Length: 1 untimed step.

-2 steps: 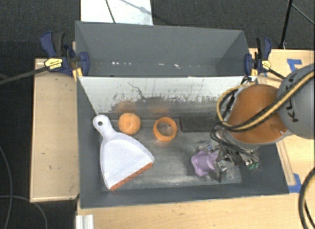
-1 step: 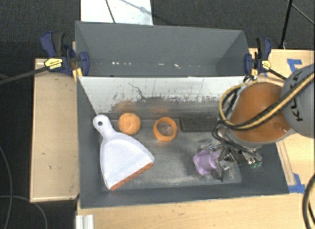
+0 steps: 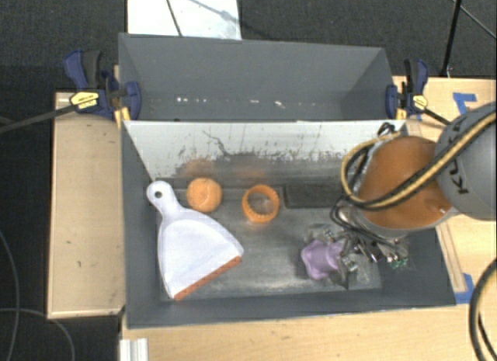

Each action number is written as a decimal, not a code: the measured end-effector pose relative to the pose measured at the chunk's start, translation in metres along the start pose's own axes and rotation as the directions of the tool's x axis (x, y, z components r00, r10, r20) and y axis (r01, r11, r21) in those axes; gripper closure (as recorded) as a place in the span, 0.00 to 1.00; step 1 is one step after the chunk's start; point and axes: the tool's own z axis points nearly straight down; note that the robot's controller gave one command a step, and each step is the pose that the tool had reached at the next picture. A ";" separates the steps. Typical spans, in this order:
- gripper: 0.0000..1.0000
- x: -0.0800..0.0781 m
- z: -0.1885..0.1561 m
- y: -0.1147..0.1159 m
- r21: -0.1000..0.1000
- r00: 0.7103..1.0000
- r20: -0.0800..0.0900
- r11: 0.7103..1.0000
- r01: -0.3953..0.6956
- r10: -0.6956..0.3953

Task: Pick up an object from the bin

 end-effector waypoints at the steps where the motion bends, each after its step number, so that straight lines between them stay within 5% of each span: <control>1: 1.00 -0.003 -0.024 0.005 -0.002 1.000 -0.005 1.000 0.006 -0.006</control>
Offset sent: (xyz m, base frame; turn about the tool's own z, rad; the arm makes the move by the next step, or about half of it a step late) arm -0.0011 0.0104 -0.0153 -0.0279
